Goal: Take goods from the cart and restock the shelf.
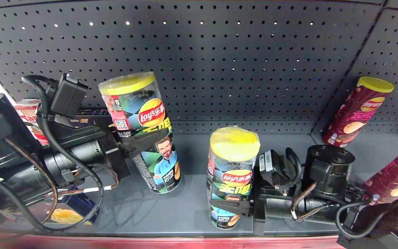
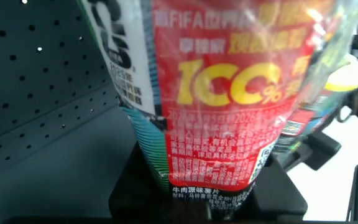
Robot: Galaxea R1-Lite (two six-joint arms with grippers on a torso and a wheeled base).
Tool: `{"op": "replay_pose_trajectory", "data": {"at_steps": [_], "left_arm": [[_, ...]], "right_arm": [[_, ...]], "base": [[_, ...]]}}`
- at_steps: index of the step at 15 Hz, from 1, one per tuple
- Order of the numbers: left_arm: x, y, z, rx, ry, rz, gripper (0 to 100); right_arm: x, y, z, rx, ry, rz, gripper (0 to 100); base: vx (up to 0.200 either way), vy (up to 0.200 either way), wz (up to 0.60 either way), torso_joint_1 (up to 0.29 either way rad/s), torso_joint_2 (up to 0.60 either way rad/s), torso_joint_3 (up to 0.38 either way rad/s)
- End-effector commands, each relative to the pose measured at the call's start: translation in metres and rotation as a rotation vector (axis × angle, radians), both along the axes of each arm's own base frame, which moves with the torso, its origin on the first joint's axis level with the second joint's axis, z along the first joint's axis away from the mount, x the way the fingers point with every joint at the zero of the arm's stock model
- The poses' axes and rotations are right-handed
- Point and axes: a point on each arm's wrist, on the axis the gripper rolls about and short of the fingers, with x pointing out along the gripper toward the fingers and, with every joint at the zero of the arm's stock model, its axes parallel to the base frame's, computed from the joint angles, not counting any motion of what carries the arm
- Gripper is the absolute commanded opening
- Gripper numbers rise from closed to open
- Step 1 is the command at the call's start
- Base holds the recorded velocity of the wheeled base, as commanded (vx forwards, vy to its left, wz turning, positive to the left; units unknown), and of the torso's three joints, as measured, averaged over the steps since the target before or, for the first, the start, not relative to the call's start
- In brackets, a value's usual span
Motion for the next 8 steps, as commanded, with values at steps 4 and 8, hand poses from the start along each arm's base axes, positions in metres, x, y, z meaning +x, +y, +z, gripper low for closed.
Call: {"op": "replay_pose_trajectory", "data": {"at_steps": [4,8], "left_arm": [[-0.0005,0.0002,-0.0012,0.001,0.004,0.0,0],[-0.0007,0.0003,-0.0017,0.002,0.002,0.0,0]], "right_arm": [[0.0157,0.0049,-0.0064,-0.003,0.002,-0.005,0],[0.0132,0.0032,-0.0031,0.002,-0.007,-0.019,100]], "base": [[0.0,0.0,0.0,0.0,0.0,0.0],[0.0,0.0,0.0,0.0,0.0,0.0]]}}
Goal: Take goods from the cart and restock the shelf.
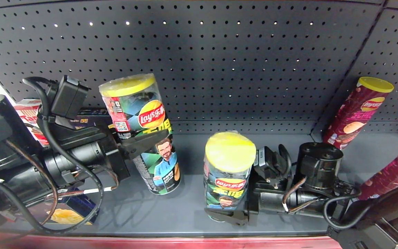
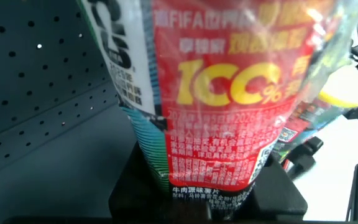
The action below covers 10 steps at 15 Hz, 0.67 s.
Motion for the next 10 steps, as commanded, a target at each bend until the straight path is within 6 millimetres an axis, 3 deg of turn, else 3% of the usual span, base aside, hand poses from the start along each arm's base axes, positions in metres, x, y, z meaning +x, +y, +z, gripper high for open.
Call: {"op": "replay_pose_trajectory", "data": {"at_steps": [1,3,10], "left_arm": [[0.0,0.0,0.0,-0.002,-0.001,0.0,0],[0.0,0.0,0.0,0.0,0.001,-0.002,0],[-0.002,0.001,-0.002,0.002,0.003,-0.002,0]], "right_arm": [[-0.003,-0.002,0.006,0.011,-0.017,-0.003,100],[-0.009,-0.008,0.011,0.019,-0.026,-0.009,100],[-0.059,-0.052,0.041,0.059,-0.057,-0.137,100]], "base": [[0.0,0.0,0.0,0.0,0.0,0.0],[0.0,0.0,0.0,0.0,0.0,0.0],[0.0,0.0,0.0,0.0,0.0,0.0]]}}
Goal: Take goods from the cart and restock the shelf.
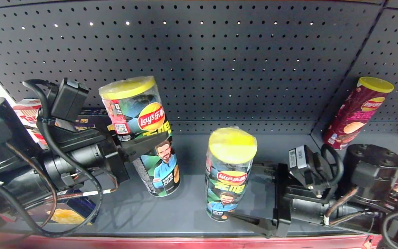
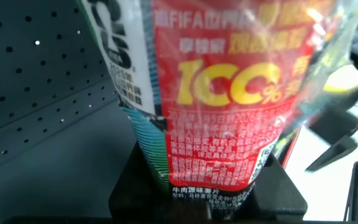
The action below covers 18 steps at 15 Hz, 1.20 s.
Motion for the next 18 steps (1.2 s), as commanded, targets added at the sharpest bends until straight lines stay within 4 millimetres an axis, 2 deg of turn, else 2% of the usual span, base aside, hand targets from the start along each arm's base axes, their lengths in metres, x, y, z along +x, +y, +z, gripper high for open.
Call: {"op": "replay_pose_trajectory", "data": {"at_steps": [1,4,7,8,10,12,15,18], "left_arm": [[-0.001,0.0,0.001,-0.002,-0.004,0.0,0],[-0.002,0.001,0.002,-0.003,-0.007,0.0,0],[-0.003,0.001,0.003,-0.005,-0.013,0.0,0],[-0.003,0.001,0.004,-0.006,-0.014,0.0,0],[-0.003,0.001,0.004,-0.004,-0.017,-0.003,0],[-0.003,0.001,0.003,-0.004,-0.015,-0.001,0],[-0.004,0.001,0.003,0.007,-0.029,-0.003,0],[-0.006,0.002,-0.002,0.016,-0.013,-0.003,0]], "right_arm": [[-0.025,-0.023,0.023,0.049,-0.036,-0.073,100],[-0.052,-0.05,0.044,0.065,-0.044,-0.163,100],[-0.082,-0.077,0.054,0.083,-0.004,-0.285,100],[-0.093,-0.087,0.05,0.077,0.024,-0.369,100],[-0.11,-0.111,0.021,0.041,0.059,-0.578,100],[-0.127,-0.126,-0.001,0.035,0.082,-0.675,100],[-0.141,-0.142,-0.02,0.071,0.115,-0.818,100],[-0.151,-0.155,-0.026,0.109,0.105,-0.984,100]], "base": [[0.0,0.0,0.0,0.0,0.0,0.0],[0.0,0.0,0.0,0.0,0.0,0.0],[0.0,0.0,0.0,0.0,0.0,0.0],[0.0,0.0,0.0,0.0,0.0,0.0],[0.0,0.0,0.0,0.0,0.0,0.0],[0.0,0.0,0.0,0.0,0.0,0.0],[0.0,0.0,0.0,0.0,0.0,0.0],[0.0,0.0,0.0,0.0,0.0,0.0]]}}
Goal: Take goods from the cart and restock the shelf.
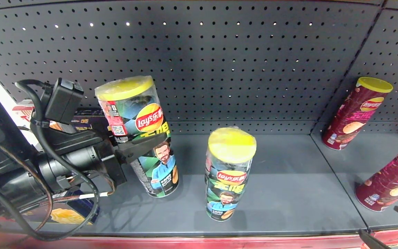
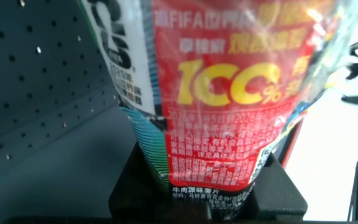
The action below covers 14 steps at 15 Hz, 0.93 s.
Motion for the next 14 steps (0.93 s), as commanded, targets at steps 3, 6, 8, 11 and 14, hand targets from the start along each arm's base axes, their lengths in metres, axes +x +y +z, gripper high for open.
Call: {"op": "replay_pose_trajectory", "data": {"at_steps": [3,6,8,11,14], "left_arm": [[0.0,0.0,0.0,0.0,0.0,0.0,0],[-0.006,0.001,0.001,-0.004,-0.006,-0.006,0],[-0.014,0.004,-0.004,0.003,0.009,-0.009,0],[-0.016,0.003,-0.003,0.002,0.003,-0.034,0],[-0.018,0.0,-0.003,0.003,0.003,-0.052,0]], "right_arm": [[-0.042,-0.027,-0.02,0.022,-0.052,-0.235,100],[-0.076,-0.035,-0.051,0.037,-0.046,-0.409,100],[-0.075,-0.037,-0.049,0.037,-0.063,-0.48,100],[-0.074,-0.036,-0.05,0.025,-0.066,-0.465,100],[-0.074,-0.032,-0.049,0.026,-0.072,-0.252,100]], "base": [[0.0,0.0,0.0,0.0,0.0,0.0],[0.0,0.0,0.0,0.0,0.0,0.0],[0.0,0.0,0.0,0.0,0.0,0.0],[0.0,0.0,0.0,0.0,0.0,0.0],[0.0,0.0,0.0,0.0,0.0,0.0]]}}
